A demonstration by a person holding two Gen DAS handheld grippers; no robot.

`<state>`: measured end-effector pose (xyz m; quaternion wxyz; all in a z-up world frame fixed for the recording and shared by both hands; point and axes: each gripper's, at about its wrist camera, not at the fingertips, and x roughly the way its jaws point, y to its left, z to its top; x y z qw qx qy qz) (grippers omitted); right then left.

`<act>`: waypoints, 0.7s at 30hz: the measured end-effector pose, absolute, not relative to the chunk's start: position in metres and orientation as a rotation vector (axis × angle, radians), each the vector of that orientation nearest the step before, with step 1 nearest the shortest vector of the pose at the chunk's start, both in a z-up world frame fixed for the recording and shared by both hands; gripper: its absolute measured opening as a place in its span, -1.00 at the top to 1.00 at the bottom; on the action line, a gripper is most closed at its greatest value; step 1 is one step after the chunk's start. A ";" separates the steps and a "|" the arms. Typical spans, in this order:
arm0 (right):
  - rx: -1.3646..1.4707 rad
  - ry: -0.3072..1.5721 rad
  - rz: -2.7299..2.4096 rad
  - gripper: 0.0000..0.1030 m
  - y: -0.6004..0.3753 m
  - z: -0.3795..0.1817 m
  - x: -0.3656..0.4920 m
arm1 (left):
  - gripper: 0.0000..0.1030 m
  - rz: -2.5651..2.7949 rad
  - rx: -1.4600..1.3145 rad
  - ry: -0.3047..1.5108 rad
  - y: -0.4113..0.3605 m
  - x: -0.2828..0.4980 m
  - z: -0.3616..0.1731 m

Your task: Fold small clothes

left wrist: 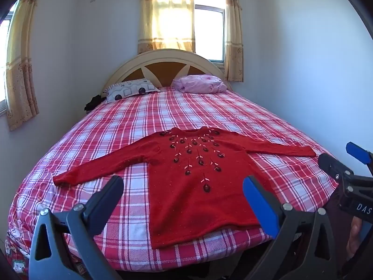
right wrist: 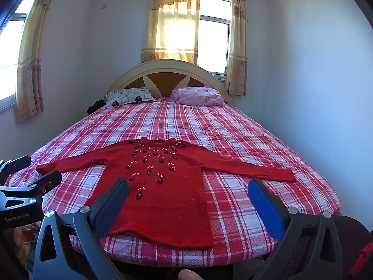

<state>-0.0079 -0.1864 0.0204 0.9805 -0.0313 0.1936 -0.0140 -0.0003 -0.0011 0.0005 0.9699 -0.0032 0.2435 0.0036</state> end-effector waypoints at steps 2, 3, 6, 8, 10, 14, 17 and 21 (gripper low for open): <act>-0.062 0.389 -0.025 -0.98 -0.185 0.021 -0.009 | -1.00 -0.005 -0.025 0.490 -0.001 0.000 -0.004; -0.056 0.396 -0.024 -0.98 -0.186 0.021 -0.008 | -1.00 -0.006 -0.019 0.486 -0.002 -0.001 -0.005; -0.057 0.393 -0.023 -0.98 -0.190 0.021 -0.008 | -1.00 -0.009 -0.005 0.477 -0.004 -0.004 -0.007; -0.058 0.391 -0.024 -0.98 -0.189 0.022 -0.008 | -1.00 -0.009 0.013 0.493 -0.010 -0.002 -0.002; -0.059 0.391 -0.026 -0.98 -0.189 0.021 -0.009 | -1.00 -0.009 0.011 0.494 -0.009 0.001 -0.003; -0.057 0.391 -0.028 -0.98 -0.190 0.023 -0.008 | -1.00 -0.004 0.019 0.489 -0.010 0.001 -0.004; -0.056 0.390 -0.027 -0.98 -0.191 0.023 -0.009 | -1.00 -0.005 0.016 0.487 -0.009 0.002 -0.003; -0.059 0.396 -0.024 -0.98 -0.193 0.023 -0.006 | -1.00 -0.007 0.016 0.489 -0.006 0.002 -0.001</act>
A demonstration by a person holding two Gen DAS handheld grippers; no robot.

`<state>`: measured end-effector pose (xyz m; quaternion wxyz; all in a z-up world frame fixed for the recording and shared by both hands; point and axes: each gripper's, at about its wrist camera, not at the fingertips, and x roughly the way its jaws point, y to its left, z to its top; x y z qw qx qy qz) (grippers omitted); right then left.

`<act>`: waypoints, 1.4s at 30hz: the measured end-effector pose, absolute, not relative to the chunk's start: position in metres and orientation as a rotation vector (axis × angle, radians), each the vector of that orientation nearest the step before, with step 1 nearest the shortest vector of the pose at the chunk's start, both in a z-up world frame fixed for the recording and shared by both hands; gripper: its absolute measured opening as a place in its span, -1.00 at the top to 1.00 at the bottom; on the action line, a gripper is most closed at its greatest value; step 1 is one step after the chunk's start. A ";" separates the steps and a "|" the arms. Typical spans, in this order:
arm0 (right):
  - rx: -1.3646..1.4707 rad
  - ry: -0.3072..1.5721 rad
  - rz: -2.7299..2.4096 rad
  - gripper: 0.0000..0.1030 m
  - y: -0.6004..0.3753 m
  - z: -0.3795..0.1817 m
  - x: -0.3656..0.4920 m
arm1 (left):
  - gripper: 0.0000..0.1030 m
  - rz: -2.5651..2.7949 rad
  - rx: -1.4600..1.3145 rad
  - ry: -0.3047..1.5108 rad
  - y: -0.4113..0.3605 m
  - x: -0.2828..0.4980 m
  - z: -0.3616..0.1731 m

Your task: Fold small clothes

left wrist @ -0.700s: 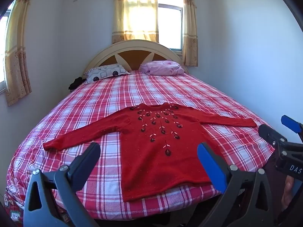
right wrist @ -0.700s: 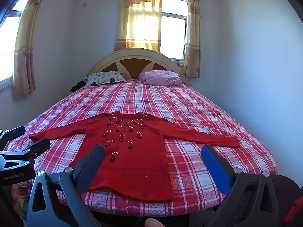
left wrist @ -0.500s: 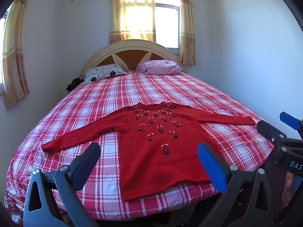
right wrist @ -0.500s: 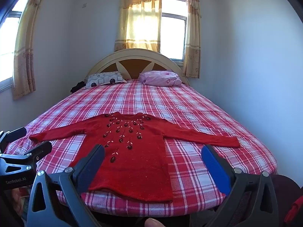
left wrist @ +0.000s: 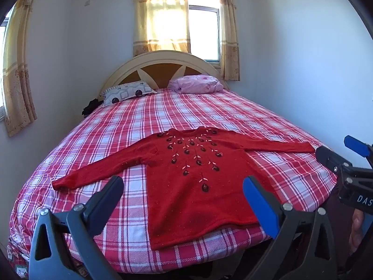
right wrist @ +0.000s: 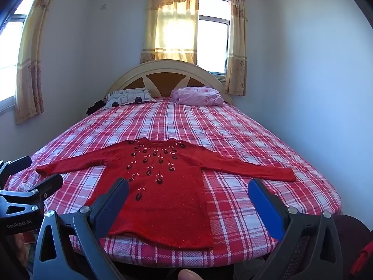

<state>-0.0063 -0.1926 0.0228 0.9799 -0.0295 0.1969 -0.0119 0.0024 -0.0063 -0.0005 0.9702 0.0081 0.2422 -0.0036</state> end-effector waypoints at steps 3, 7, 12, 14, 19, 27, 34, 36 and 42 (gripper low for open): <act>-0.061 0.401 -0.026 -0.98 -0.189 0.019 -0.006 | -1.00 -0.005 0.014 0.488 -0.005 0.003 0.000; -0.063 0.405 -0.021 -0.98 -0.190 0.018 -0.006 | -1.00 -0.007 0.014 0.488 -0.003 0.003 0.000; -0.059 0.408 -0.021 -0.98 -0.190 0.015 -0.005 | -1.00 -0.007 0.014 0.488 -0.003 0.002 -0.001; -0.060 0.409 -0.020 -0.98 -0.191 0.015 -0.004 | -1.00 -0.006 0.016 0.486 -0.003 0.002 -0.001; -0.060 0.410 -0.020 -0.98 -0.191 0.014 -0.004 | -1.00 0.000 0.021 0.478 -0.005 0.002 -0.002; -0.059 0.410 -0.021 -0.98 -0.191 0.015 -0.004 | -1.00 0.001 0.021 0.479 -0.004 0.002 -0.003; -0.065 0.413 -0.013 -0.98 -0.189 0.012 -0.005 | -1.00 0.000 0.021 0.477 -0.005 0.002 -0.003; -0.068 0.413 -0.012 -0.98 -0.188 0.012 -0.005 | -1.00 0.001 0.021 0.477 -0.005 0.002 -0.003; -0.072 0.417 -0.007 -0.98 -0.187 0.010 -0.006 | -1.00 0.000 0.021 0.477 -0.005 0.002 -0.004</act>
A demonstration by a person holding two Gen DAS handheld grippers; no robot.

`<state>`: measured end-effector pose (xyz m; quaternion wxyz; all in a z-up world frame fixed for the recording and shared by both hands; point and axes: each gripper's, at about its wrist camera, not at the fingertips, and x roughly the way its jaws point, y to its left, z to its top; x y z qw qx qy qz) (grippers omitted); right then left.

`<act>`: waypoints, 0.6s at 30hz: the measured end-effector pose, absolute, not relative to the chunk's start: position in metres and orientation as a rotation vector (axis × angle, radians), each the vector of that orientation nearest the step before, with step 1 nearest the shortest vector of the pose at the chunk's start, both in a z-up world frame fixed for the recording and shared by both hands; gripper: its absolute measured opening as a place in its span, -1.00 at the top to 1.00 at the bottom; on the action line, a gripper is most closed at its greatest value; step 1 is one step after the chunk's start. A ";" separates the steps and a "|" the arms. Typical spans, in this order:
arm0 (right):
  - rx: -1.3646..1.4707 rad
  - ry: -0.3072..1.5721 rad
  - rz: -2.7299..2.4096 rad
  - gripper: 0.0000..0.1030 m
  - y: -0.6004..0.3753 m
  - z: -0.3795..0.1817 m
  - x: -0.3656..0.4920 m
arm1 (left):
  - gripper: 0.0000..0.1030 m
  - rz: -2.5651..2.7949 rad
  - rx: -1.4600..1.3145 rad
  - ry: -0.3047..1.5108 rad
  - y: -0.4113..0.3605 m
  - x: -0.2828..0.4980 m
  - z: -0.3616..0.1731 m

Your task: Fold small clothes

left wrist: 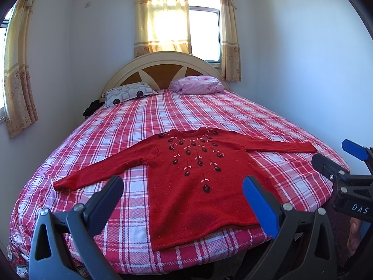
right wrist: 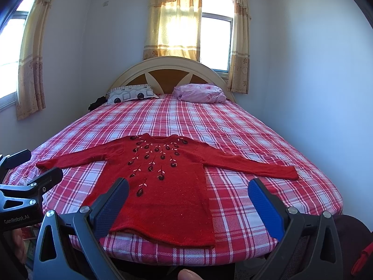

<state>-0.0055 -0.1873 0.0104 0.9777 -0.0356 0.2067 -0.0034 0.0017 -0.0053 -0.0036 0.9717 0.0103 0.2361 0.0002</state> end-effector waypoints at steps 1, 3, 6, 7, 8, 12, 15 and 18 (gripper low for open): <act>-0.071 0.417 -0.007 -0.98 -0.188 0.011 -0.005 | -1.00 0.000 0.021 0.476 -0.005 0.002 -0.004; -0.070 0.417 -0.006 -0.98 -0.188 0.011 -0.005 | -1.00 0.001 0.023 0.475 -0.005 0.002 -0.004; -0.070 0.418 -0.007 -0.98 -0.188 0.011 -0.005 | -1.00 0.000 0.021 0.477 -0.005 0.002 -0.004; -0.070 0.418 -0.007 -0.98 -0.187 0.010 -0.006 | -1.00 0.001 0.021 0.477 -0.005 0.002 -0.004; -0.071 0.417 -0.007 -0.98 -0.187 0.011 -0.006 | -1.00 0.001 0.021 0.476 -0.006 0.002 -0.004; -0.071 0.419 -0.005 -0.98 -0.187 0.009 -0.006 | -1.00 0.001 0.021 0.476 -0.005 0.002 -0.004; -0.071 0.420 -0.004 -0.98 -0.187 0.009 -0.006 | -1.00 0.001 0.021 0.477 -0.005 0.002 -0.003; -0.072 0.421 -0.004 -0.98 -0.186 0.008 -0.006 | -1.00 0.002 0.022 0.477 -0.005 0.002 -0.004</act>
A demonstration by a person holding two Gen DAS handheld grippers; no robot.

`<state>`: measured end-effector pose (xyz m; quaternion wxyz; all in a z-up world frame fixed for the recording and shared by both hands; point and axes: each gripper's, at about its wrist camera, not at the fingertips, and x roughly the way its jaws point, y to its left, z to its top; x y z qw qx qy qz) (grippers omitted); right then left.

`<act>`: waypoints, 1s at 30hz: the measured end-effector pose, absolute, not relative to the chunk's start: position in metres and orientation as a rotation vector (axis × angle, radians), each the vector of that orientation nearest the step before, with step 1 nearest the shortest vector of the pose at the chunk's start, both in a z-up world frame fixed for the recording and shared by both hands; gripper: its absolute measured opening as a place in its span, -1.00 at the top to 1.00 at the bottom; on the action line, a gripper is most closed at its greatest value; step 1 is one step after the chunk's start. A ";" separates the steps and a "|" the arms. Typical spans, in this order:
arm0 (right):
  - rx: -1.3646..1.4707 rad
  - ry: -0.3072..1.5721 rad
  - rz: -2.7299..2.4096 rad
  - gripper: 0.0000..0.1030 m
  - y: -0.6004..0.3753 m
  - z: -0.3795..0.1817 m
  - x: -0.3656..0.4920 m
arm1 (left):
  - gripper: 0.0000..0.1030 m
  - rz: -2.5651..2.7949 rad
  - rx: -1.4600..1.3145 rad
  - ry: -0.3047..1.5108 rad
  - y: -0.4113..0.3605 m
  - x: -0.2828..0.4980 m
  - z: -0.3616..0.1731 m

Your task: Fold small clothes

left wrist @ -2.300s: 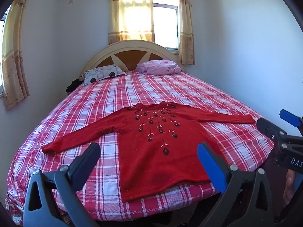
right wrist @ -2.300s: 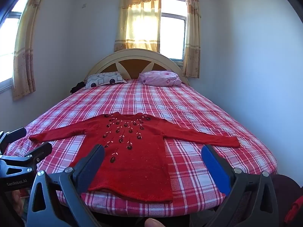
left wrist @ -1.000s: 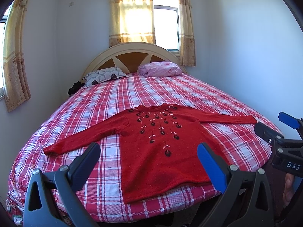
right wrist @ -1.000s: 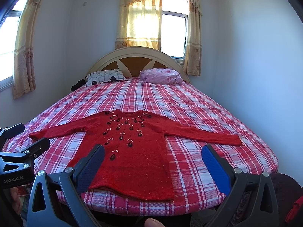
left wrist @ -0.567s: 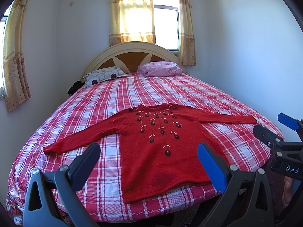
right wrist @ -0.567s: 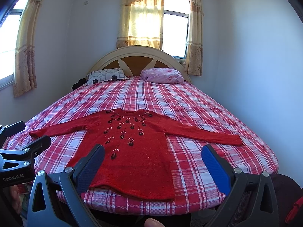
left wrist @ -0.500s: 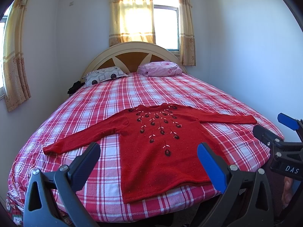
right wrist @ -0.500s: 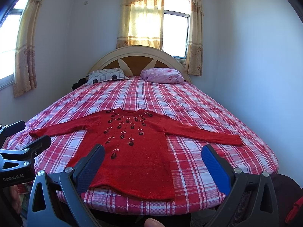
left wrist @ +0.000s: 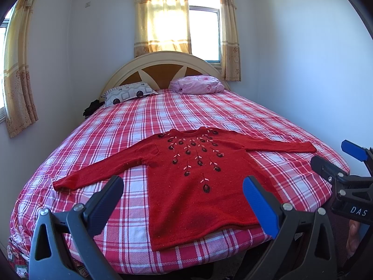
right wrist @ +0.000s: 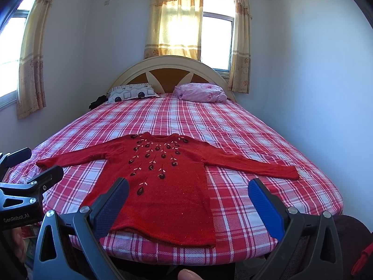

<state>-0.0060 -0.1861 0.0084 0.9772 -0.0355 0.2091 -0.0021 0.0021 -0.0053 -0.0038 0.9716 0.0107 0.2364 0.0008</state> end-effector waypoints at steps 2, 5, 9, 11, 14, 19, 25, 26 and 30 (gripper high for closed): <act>-0.071 0.423 -0.004 -0.98 -0.186 0.008 -0.006 | -1.00 0.001 0.020 0.477 -0.005 0.001 -0.004; -0.074 0.424 -0.003 -0.98 -0.186 0.007 -0.005 | -1.00 0.001 0.021 0.477 -0.005 0.002 -0.005; -0.076 0.431 0.000 -0.98 -0.186 0.005 -0.004 | -1.00 0.001 0.021 0.480 -0.006 0.002 -0.006; -0.076 0.434 0.002 -0.98 -0.187 0.004 -0.002 | -1.00 0.002 0.019 0.482 -0.006 0.002 -0.008; -0.078 0.438 0.009 -0.98 -0.189 0.002 0.002 | -1.00 0.003 0.019 0.486 -0.005 0.003 -0.010; -0.076 0.464 0.010 -0.98 -0.202 -0.011 0.019 | -1.00 0.011 0.025 0.494 -0.004 0.009 -0.018; -0.024 0.476 -0.013 -0.98 -0.244 -0.037 0.056 | -1.00 -0.002 0.048 0.529 -0.009 0.035 -0.036; -0.028 0.488 -0.031 -0.98 -0.250 -0.041 0.063 | -1.00 -0.005 0.056 0.536 -0.009 0.041 -0.040; -0.014 0.536 -0.087 -0.98 -0.286 -0.058 0.094 | -1.00 -0.008 0.103 0.571 -0.013 0.074 -0.053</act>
